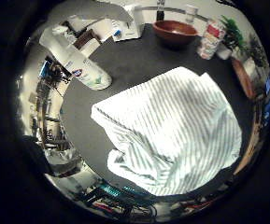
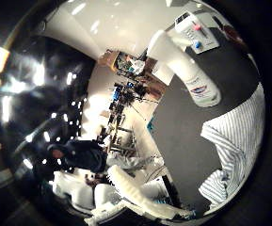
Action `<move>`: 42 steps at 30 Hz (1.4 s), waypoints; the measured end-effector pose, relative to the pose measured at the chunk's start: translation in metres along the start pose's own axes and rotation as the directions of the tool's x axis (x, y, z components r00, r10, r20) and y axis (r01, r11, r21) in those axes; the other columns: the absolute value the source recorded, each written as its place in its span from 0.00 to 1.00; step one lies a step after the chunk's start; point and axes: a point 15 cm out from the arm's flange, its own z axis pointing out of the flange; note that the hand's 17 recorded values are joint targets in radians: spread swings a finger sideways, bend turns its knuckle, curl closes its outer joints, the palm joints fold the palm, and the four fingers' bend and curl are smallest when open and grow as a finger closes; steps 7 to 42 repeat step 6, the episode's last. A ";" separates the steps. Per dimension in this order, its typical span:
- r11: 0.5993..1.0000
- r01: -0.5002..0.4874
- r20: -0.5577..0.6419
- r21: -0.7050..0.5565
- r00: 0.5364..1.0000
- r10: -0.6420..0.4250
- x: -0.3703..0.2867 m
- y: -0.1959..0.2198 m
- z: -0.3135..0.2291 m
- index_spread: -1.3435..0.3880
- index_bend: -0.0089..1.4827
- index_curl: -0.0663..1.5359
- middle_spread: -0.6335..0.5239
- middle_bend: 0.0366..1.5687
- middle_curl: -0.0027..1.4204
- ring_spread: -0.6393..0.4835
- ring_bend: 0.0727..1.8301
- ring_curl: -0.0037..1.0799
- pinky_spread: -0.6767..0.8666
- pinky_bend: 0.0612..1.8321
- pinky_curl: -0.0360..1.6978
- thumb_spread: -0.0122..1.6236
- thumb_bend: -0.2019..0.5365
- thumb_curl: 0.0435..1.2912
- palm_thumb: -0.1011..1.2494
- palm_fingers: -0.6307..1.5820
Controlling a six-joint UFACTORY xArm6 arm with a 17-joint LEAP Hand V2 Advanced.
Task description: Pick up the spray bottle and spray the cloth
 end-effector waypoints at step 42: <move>0.994 -0.043 -0.121 0.096 0.991 0.054 0.020 -0.014 -0.070 0.67 0.13 0.25 0.72 0.09 0.21 0.88 0.15 0.21 0.86 0.48 0.14 0.59 0.23 0.23 0.30 0.31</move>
